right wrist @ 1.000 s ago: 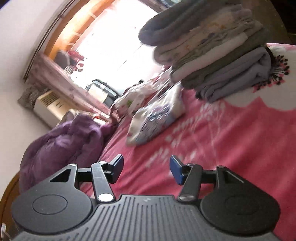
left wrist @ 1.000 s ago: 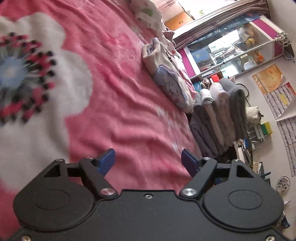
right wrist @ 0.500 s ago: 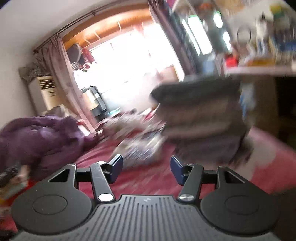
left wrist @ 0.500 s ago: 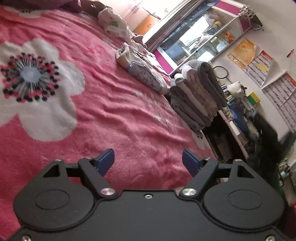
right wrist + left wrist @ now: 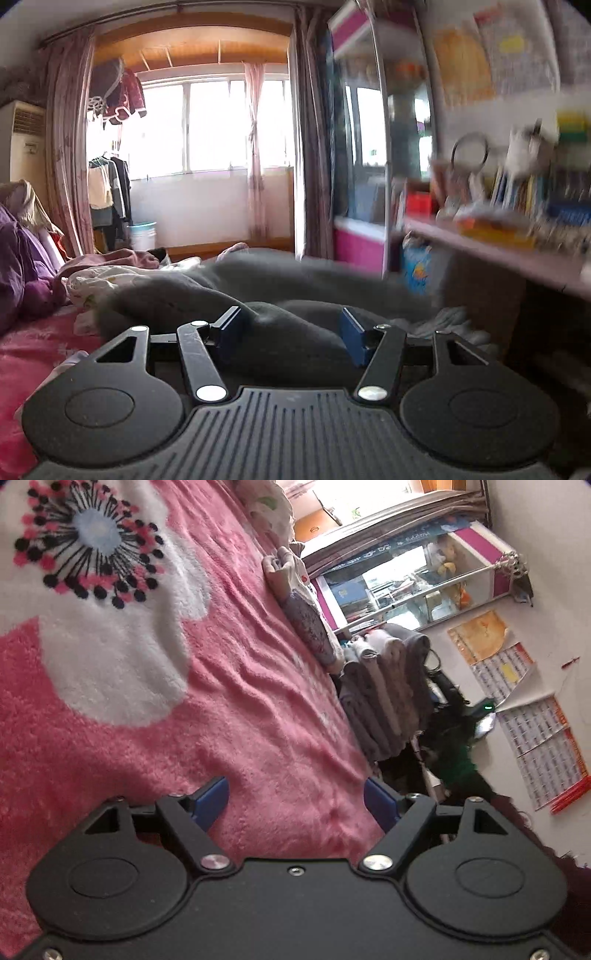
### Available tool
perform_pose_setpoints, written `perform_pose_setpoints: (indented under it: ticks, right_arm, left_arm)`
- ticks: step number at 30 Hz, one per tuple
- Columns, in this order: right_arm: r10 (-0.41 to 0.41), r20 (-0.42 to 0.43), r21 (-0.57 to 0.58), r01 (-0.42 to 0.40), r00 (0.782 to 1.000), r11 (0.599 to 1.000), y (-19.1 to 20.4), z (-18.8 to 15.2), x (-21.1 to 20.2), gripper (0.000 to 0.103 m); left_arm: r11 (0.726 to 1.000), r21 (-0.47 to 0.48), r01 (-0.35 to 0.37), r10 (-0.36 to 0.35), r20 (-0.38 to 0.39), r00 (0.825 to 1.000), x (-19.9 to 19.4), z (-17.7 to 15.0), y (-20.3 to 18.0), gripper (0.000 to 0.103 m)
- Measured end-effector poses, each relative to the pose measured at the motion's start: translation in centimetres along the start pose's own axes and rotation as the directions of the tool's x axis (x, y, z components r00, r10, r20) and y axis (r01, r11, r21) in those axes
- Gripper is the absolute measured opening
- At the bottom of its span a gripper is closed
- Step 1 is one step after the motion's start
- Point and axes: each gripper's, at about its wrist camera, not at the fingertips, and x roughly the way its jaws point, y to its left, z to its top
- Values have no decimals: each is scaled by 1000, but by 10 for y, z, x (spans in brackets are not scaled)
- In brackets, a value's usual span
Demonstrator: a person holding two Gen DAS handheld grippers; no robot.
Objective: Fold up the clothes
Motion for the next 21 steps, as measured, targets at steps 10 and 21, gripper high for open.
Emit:
perform_pose_setpoints:
  ticks: [10, 21]
  right_arm:
    - [39, -150, -9, -41, 988, 999, -10, 24, 144, 61]
    - [43, -365, -6, -48, 930, 999, -5, 13, 249, 60]
  left_arm:
    - [995, -61, 82, -83, -2, 997, -5, 5, 15, 80]
    - [992, -72, 104, -104, 10, 995, -1, 7, 19, 80]
